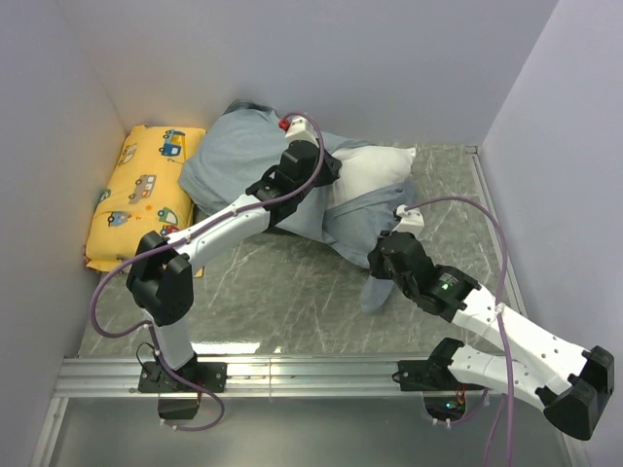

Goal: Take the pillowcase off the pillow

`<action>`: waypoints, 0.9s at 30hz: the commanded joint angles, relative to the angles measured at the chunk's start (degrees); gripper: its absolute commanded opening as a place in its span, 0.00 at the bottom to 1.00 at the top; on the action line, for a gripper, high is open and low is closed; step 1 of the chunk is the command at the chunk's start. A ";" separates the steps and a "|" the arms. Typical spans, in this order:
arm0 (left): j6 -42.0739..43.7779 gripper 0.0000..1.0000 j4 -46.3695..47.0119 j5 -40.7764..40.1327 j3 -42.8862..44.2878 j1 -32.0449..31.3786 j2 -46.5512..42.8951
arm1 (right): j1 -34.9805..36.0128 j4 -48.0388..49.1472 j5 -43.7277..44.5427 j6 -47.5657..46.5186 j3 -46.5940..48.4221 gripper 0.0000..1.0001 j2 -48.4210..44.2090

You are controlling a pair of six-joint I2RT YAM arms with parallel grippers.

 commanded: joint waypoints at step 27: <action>-3.30 0.00 -0.88 7.97 21.88 20.31 6.68 | 0.36 -7.82 -8.21 4.57 -4.81 0.00 -17.75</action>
